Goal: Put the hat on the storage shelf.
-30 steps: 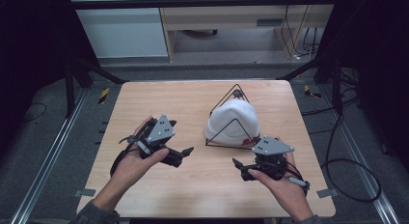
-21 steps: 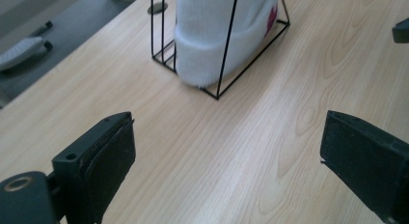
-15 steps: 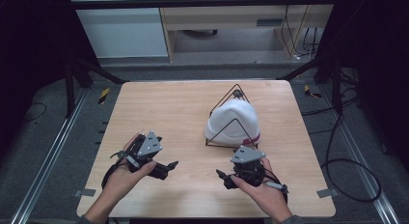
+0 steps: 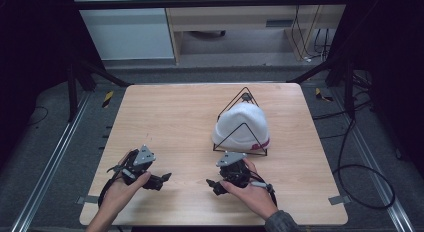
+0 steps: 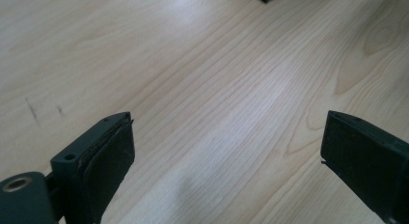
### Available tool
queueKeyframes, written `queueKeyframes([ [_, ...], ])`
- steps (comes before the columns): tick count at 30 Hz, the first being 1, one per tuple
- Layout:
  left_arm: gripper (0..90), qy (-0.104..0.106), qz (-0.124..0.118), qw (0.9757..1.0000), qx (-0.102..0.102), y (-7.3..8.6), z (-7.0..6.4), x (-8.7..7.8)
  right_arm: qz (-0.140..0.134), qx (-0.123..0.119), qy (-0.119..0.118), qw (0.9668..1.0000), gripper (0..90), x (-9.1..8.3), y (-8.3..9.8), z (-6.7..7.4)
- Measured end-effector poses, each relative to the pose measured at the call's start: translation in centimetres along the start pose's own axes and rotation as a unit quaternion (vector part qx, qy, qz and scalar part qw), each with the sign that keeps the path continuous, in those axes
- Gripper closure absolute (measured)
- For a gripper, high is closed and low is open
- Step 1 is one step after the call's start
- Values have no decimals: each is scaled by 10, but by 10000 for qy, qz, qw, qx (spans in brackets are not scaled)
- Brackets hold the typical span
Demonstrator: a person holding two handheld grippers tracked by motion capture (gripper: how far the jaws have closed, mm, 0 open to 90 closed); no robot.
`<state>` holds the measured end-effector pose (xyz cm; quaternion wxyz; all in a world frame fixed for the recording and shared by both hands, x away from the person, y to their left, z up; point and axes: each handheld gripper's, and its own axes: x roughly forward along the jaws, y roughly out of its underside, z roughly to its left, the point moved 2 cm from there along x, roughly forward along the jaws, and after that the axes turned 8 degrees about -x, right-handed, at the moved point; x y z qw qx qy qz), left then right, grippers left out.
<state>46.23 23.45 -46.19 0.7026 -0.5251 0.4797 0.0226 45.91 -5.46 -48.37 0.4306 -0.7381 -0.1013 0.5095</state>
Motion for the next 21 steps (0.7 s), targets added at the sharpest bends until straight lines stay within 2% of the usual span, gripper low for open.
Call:
queueKeyframes([
  [4, 49, -45, 90, 9998, -147, 15, 10, 11, 2, 233, -61, 9997, 134, 17, -2, -6],
  [6, 51, -61, 88, 9997, -214, 18, 13, 14, 79, 317, 98, 9994, 137, 27, -3, -8],
  [7, 51, -64, 56, 9997, -239, 20, 15, 16, 79, 317, 98, 9994, 137, 27, -3, -8],
  [8, 51, -76, 46, 9996, -278, 22, 16, 18, 111, 356, 243, 9990, 142, 33, -2, -9],
  [10, 51, -65, 11, 9992, -390, 26, 19, 22, 108, 432, 318, 9985, 142, 38, -1, -9],
  [16, 52, -57, 42, 9986, -520, 35, 23, 32, 232, 356, 508, 9978, 135, 49, 1, -10],
  [19, 51, -87, 51, 9980, -626, 38, 25, 37, 296, 411, 472, 9976, 113, 55, 3, -11],
  [21, 52, -76, 23, 9977, -680, 39, 26, 39, 244, 452, 496, 9975, 105, 57, 3, -12],
])
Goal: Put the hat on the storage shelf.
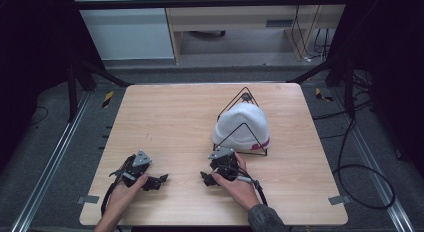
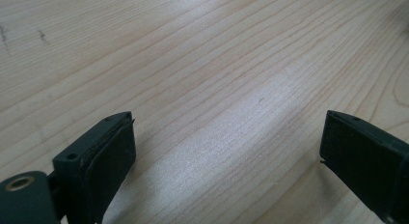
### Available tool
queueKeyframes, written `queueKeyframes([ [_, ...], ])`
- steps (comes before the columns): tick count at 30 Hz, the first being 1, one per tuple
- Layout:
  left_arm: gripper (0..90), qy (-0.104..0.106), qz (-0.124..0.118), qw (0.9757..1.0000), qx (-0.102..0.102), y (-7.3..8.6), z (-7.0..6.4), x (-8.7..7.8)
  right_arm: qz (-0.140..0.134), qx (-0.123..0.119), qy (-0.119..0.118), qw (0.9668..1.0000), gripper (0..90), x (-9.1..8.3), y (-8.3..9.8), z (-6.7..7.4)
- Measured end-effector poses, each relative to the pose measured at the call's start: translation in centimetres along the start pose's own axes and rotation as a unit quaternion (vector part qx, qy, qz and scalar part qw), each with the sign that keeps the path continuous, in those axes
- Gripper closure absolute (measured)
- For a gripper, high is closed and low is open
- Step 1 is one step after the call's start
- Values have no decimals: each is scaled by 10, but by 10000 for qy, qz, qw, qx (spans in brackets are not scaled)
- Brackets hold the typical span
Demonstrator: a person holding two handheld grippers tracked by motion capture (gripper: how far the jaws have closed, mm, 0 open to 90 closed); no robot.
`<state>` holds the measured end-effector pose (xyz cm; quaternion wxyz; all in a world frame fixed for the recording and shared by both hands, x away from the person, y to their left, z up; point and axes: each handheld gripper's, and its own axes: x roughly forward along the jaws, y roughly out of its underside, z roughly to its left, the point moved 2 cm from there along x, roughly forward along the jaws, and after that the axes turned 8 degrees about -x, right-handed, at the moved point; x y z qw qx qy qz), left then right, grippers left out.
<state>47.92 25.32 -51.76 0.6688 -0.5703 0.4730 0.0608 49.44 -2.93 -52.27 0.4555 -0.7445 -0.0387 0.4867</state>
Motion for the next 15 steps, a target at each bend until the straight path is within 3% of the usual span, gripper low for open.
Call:
queueKeyframes([
  [6, 40, -131, -67, 9999, 17, 1, -1, 5, -96, 24, 27, 9999, 94, 2, 1, 0],
  [15, 11, -111, -22, 9999, 76, 1, -2, 6, -105, 86, 93, 9999, 95, -1, 4, 2],
])
